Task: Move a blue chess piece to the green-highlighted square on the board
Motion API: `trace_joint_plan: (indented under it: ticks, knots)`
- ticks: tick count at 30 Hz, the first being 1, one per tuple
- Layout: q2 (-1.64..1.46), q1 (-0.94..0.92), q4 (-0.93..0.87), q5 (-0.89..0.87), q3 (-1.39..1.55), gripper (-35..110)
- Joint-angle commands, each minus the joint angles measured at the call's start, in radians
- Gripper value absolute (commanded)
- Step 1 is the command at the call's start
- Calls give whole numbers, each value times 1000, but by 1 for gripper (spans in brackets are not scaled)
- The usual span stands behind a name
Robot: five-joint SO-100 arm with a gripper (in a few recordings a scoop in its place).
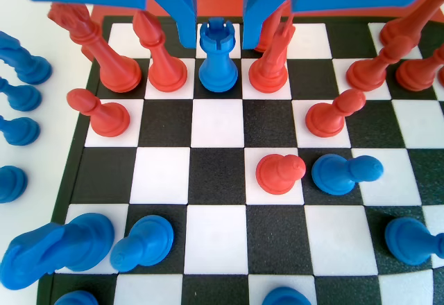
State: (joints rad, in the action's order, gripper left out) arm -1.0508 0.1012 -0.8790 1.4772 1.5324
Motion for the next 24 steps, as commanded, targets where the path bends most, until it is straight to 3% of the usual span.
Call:
trace_joint_plan:
  ticks: [1, 24]
  knots:
    - [-35, 9, 0, 15, -32, 10]
    - [-35, 0, 31, 31, 28, 9]
